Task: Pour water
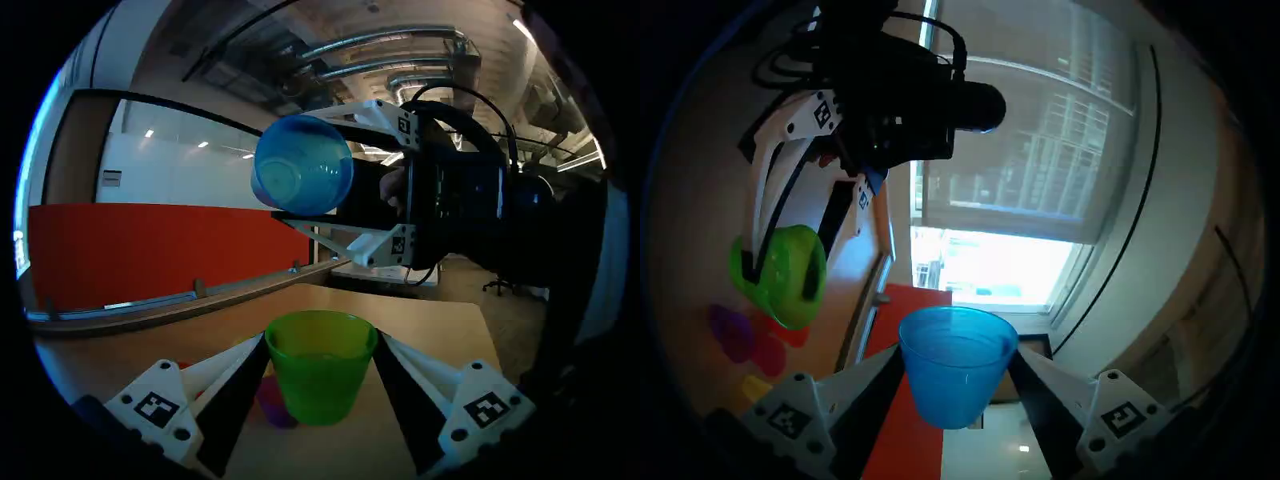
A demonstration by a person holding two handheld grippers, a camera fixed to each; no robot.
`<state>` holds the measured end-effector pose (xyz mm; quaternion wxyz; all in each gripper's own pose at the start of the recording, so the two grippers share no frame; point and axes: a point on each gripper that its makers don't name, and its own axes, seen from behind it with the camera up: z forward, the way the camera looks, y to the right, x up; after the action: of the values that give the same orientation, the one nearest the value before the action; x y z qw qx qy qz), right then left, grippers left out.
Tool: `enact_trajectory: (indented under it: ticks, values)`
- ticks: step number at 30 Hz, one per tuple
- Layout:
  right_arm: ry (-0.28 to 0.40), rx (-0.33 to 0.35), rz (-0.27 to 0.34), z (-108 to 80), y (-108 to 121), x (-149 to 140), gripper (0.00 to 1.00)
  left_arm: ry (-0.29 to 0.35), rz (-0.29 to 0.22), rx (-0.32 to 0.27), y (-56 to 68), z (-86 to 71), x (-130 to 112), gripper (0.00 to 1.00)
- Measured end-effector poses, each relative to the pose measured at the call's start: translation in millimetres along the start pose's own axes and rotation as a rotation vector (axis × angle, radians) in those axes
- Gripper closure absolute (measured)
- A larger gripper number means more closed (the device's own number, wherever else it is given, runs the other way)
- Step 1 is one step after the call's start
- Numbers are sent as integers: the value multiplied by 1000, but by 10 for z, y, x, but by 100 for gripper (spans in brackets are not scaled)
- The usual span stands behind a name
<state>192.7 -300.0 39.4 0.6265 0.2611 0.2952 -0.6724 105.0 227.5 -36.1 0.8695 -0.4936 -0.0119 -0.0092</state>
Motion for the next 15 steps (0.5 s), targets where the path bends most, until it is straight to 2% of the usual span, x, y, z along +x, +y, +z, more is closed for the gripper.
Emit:
enact_trajectory:
  ticks: [6,15]
  values:
    - [4,-1,24,-5,7,7,10,3,-2,4,-15,-3,13,12]
    - [7,8,167,-42,-53,-7,11,1,0,7,-25,-8,10,12]
